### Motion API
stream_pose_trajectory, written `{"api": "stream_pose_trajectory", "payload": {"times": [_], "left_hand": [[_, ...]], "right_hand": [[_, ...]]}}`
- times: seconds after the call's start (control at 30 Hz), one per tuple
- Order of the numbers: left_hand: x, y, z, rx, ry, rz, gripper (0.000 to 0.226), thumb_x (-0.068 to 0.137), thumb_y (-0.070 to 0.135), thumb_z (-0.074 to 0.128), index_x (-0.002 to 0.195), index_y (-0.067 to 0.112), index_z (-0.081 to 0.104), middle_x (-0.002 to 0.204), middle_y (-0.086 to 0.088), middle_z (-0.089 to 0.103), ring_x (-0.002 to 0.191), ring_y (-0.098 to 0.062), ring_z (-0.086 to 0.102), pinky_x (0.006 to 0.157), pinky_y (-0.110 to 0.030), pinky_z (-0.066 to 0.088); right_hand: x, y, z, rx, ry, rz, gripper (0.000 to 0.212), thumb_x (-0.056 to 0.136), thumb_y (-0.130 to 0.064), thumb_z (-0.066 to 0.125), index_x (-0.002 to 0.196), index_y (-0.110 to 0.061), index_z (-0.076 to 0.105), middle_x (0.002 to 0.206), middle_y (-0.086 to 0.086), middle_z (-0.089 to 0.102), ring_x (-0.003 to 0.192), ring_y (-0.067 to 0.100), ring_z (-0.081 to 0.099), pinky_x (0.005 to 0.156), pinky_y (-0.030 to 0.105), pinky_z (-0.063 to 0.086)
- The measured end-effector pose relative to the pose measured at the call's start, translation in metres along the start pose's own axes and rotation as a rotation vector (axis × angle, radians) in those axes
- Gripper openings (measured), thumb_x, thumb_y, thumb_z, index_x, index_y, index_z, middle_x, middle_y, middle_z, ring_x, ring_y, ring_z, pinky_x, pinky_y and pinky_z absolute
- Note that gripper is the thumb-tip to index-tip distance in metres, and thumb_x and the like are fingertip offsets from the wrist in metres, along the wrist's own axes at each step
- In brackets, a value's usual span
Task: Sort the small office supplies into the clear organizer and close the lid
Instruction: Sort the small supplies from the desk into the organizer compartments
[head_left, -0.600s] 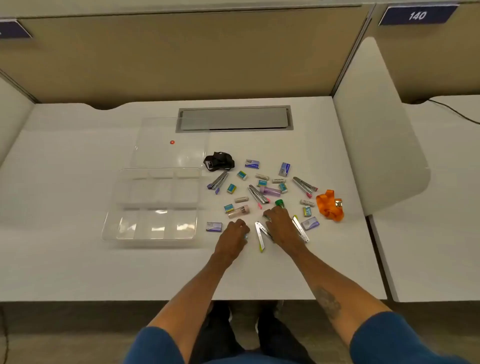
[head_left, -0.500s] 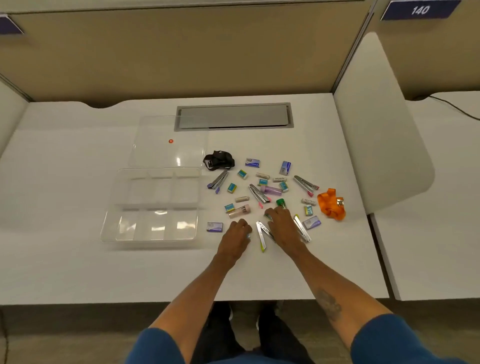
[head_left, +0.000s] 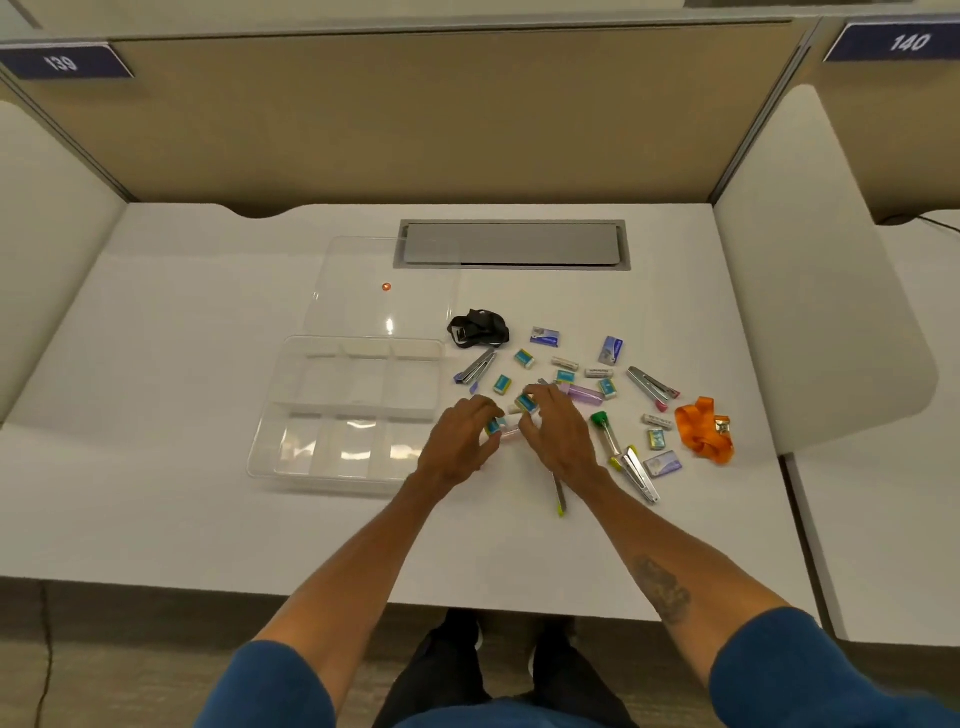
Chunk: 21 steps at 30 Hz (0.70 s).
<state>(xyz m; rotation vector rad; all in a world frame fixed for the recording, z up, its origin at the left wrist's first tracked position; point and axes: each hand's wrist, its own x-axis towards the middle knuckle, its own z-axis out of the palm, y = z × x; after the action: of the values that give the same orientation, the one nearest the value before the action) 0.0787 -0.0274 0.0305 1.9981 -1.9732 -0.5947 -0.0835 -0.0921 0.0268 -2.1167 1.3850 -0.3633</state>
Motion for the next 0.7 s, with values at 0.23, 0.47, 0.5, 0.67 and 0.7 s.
{"api": "stream_pose_trajectory", "payload": {"times": [0.23,0.47,0.5,0.67,0.7], "left_hand": [[0.000,-0.061,-0.047,0.045,0.159,-0.188,0.038,0.093,0.021,0.063,0.130,0.014,0.056,0.131,-0.005,0.059,0.115,-0.021,0.058,0.099,-0.032,0.045],[0.006,-0.107,-0.064,0.092,0.086,-0.234,0.044,0.095,0.020,0.061,0.137,0.014,0.051,0.136,-0.006,0.057,0.123,-0.023,0.054,0.106,-0.034,0.039],[0.008,-0.111,-0.065,0.096,0.078,-0.237,0.044,0.095,0.020,0.061,0.137,0.014,0.050,0.136,-0.006,0.057,0.124,-0.023,0.054,0.106,-0.034,0.039],[0.010,-0.129,-0.067,0.111,0.008,-0.204,0.050,0.094,0.023,0.061,0.141,0.017,0.047,0.141,-0.002,0.052,0.131,-0.022,0.047,0.106,-0.035,0.035],[0.010,-0.132,-0.068,0.116,-0.001,-0.190,0.049,0.094,0.022,0.061,0.141,0.017,0.047,0.142,-0.002,0.052,0.132,-0.023,0.046,0.107,-0.036,0.034]], "right_hand": [[0.043,-0.071,0.029,0.110,-0.070,-0.022,0.042,0.094,-0.022,0.061,0.134,-0.013,0.050,0.132,0.008,0.056,0.119,0.021,0.054,0.099,0.029,0.045],[0.061,-0.109,0.065,0.049,-0.083,-0.072,0.041,0.094,-0.022,0.062,0.133,-0.013,0.051,0.127,0.008,0.060,0.115,0.022,0.054,0.095,0.033,0.047],[0.062,-0.112,0.069,0.034,-0.083,-0.071,0.041,0.094,-0.021,0.062,0.133,-0.013,0.051,0.126,0.008,0.060,0.113,0.023,0.054,0.093,0.034,0.047],[0.065,-0.117,0.082,0.001,-0.096,-0.100,0.040,0.096,-0.025,0.058,0.133,-0.013,0.052,0.128,0.005,0.061,0.117,0.021,0.053,0.093,0.033,0.046],[0.065,-0.116,0.081,0.012,-0.081,-0.100,0.039,0.097,-0.027,0.056,0.133,-0.013,0.053,0.128,0.004,0.061,0.118,0.020,0.053,0.094,0.033,0.045]]}}
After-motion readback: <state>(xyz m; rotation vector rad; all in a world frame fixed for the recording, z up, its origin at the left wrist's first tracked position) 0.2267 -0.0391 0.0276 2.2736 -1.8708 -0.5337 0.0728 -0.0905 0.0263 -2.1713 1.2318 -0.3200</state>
